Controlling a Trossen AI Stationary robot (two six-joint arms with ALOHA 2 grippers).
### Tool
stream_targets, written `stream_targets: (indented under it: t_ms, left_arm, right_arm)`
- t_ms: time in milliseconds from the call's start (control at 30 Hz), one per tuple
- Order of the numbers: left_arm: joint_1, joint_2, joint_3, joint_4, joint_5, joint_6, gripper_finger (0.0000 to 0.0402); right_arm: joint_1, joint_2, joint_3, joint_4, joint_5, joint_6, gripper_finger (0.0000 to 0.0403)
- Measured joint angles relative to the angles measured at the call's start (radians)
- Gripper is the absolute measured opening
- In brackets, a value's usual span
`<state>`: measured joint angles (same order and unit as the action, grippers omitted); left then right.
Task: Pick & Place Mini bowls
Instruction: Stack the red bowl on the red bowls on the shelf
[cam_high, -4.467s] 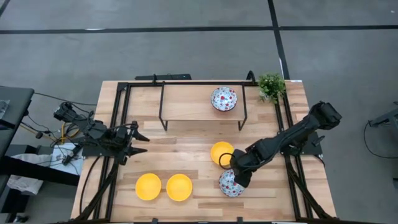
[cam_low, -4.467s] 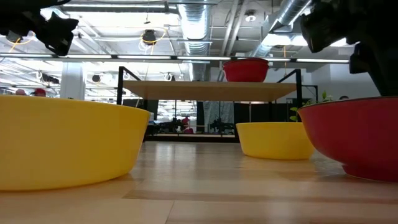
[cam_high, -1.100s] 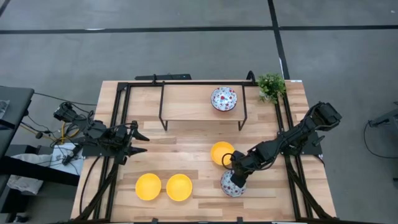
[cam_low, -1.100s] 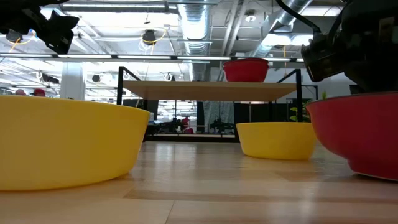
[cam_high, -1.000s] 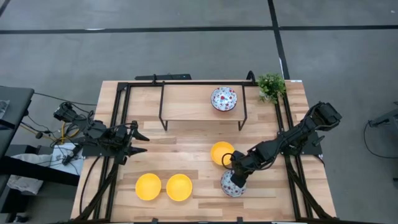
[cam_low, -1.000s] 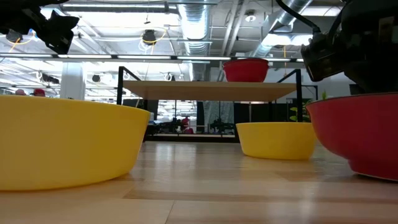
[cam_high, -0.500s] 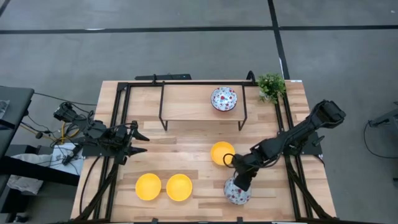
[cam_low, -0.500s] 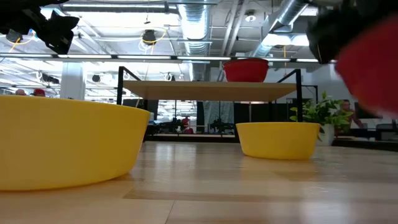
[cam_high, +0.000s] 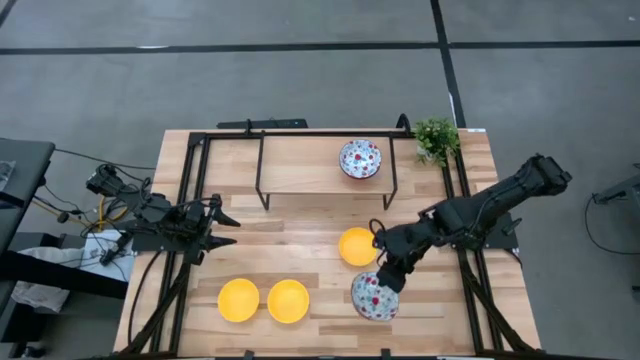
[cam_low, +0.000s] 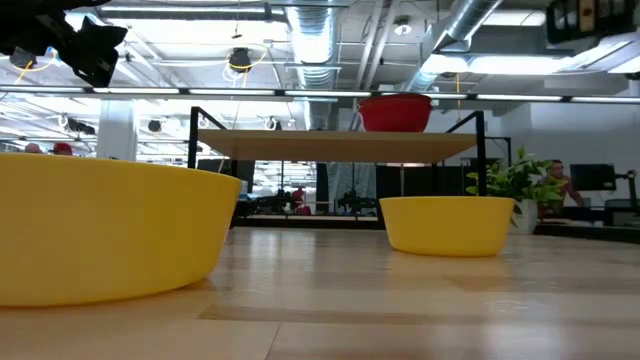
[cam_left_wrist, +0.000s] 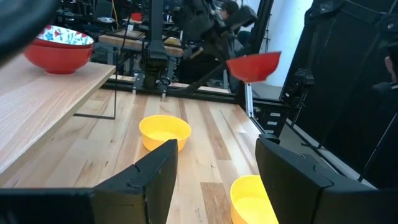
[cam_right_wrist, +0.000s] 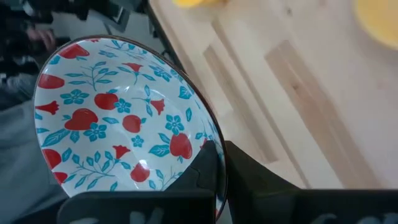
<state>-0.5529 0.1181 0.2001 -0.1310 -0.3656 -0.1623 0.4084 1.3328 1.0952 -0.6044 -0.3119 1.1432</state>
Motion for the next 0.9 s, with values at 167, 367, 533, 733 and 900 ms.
stream_targets:
  t_ms: [167,367,533,733,900]
  left_arm:
    - [0.000,0.004,0.000,0.001,0.000,0.000,0.0214]
    - [0.000,0.008,0.000,0.002,0.000,-0.011,0.0215]
    - [0.000,0.008,0.000,0.006,0.000,-0.011,0.0214]
    - [0.000,0.008,0.000,0.007,0.000,-0.011,0.0215]
    - [0.000,0.008,0.000,0.012,0.000,-0.011,0.0214]
  right_arm:
    - [-0.065,-0.004,0.072,-0.087,0.003,-0.063,0.0000]
    - [-0.184,-0.005,0.178,-0.212,0.002,-0.225,0.0000]
    - [-0.325,-0.006,0.276,-0.362,0.000,-0.407,0.0000]
    - [-0.505,-0.005,0.383,-0.512,0.001,-0.587,0.0000]
    - [-0.631,-0.002,0.451,-0.580,0.002,-0.702,0.0000]
